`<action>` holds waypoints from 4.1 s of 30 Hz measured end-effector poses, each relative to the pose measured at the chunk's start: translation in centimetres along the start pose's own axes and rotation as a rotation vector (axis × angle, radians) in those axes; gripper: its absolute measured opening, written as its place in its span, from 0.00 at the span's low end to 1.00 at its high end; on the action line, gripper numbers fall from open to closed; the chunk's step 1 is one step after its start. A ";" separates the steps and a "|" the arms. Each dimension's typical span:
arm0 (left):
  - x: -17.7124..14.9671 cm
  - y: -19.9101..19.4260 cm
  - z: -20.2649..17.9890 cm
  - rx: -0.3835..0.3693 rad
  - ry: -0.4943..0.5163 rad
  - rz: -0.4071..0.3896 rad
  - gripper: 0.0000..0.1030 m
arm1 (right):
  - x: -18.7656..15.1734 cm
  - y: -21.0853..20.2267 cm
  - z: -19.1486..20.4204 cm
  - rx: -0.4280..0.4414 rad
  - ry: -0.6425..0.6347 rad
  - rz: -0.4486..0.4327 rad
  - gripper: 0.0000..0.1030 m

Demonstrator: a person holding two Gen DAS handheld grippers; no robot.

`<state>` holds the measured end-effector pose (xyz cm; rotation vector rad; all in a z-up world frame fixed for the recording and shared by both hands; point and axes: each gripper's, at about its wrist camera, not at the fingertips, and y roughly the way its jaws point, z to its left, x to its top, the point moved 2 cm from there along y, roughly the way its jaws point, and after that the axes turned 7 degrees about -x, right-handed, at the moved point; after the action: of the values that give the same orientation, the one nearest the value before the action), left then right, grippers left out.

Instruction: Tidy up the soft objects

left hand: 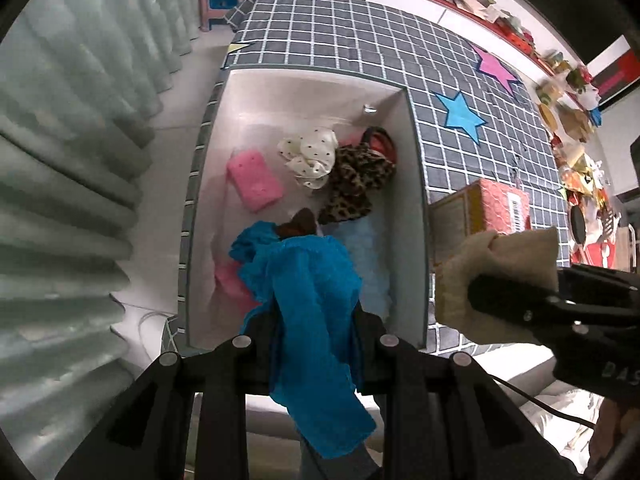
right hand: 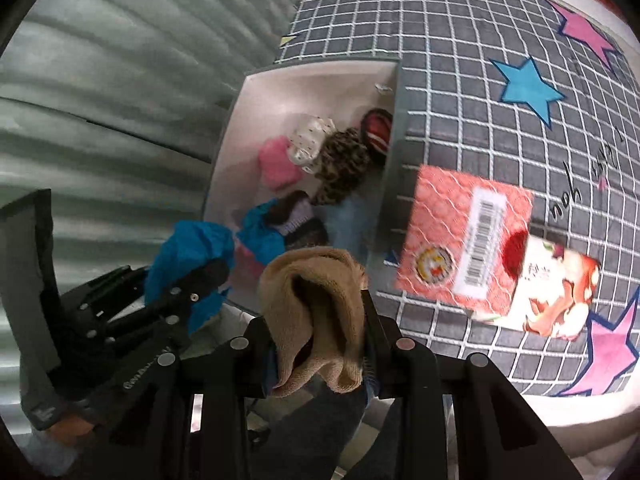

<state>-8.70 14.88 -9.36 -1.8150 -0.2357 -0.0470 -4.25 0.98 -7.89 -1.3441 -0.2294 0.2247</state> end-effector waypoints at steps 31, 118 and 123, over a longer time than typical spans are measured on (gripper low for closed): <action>3.6 3.1 1.9 0.067 -0.076 0.020 0.28 | 5.8 2.6 3.0 -0.027 -0.060 0.026 0.34; 2.2 1.5 2.6 0.147 -0.072 -0.076 0.83 | 6.2 1.4 4.0 -0.192 -0.119 -0.065 0.99; 2.0 1.5 2.5 0.144 -0.071 -0.074 0.83 | 6.1 1.3 4.0 -0.194 -0.118 -0.065 0.99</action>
<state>-6.70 17.25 -11.09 -1.6659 -0.3479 -0.0173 0.36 6.77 -8.16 -1.5142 -0.4019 0.2320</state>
